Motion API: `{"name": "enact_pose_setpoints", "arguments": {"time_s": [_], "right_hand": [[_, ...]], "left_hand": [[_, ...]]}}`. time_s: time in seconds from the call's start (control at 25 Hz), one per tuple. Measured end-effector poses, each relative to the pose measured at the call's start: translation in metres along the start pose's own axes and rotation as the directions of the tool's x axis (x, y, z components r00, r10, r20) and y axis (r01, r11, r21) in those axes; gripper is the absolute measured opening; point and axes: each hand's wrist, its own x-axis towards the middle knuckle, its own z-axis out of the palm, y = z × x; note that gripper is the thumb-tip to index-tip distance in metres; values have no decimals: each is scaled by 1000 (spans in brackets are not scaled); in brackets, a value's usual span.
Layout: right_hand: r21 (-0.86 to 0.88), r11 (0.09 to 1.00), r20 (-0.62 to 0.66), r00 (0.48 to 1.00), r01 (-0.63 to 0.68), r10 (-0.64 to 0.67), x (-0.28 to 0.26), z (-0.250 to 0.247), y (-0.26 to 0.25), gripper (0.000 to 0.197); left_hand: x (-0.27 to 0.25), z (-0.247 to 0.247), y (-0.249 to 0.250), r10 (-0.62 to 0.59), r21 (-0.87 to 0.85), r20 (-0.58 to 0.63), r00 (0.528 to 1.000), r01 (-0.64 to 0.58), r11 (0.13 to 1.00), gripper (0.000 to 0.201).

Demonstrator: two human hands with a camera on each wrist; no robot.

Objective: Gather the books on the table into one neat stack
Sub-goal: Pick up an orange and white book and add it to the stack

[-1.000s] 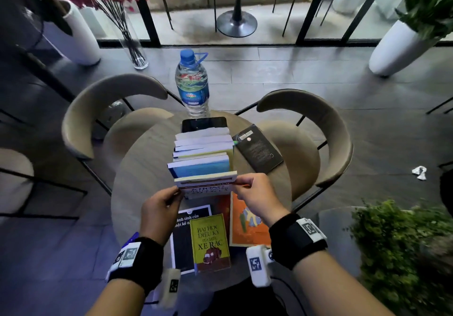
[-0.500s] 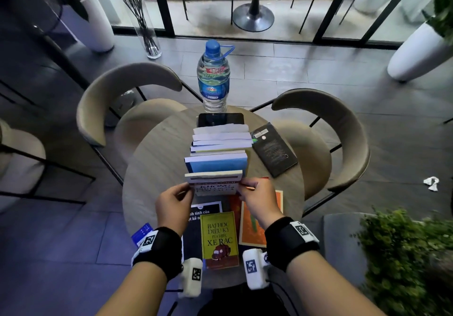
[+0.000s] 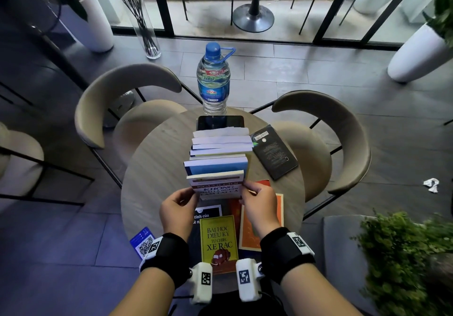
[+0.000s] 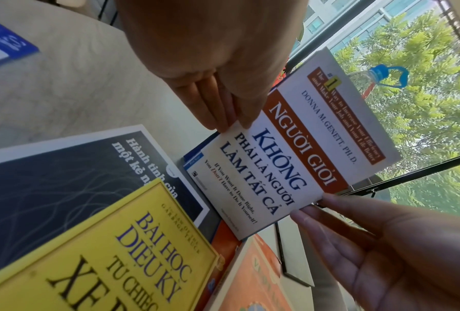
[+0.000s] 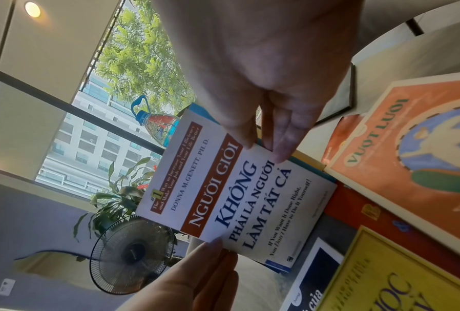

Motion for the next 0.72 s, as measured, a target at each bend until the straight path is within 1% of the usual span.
{"name": "enact_pose_setpoints", "arguments": {"time_s": [0.16,0.28,0.36,0.48,0.6,0.72], "right_hand": [[-6,999,19,999,49,-49,-4,-5,1,28],[9,999,15,999,45,-45,-5,-11,1,27],[14,1000,-9,1000,-21,21,-2,-21,4,28],[-62,990,-60,991,-126,123,8,-49,22,28],[-96,967,-115,967,-237,225,18,-73,41,30],[-108,934,-180,931,-339,317,23,-87,55,29]], "left_hand": [[-1,0,-2,-16,-45,25,1000,17,999,20],[-2,-2,-2,-3,-25,23,1000,3,1000,20],[-2,-5,-6,-3,0,5,1000,3,1000,17],[-4,-9,-18,-50,10,27,998,50,999,18],[-19,-1,-22,-76,66,111,991,69,995,17],[-36,19,-19,-134,78,210,969,120,990,13]]}}
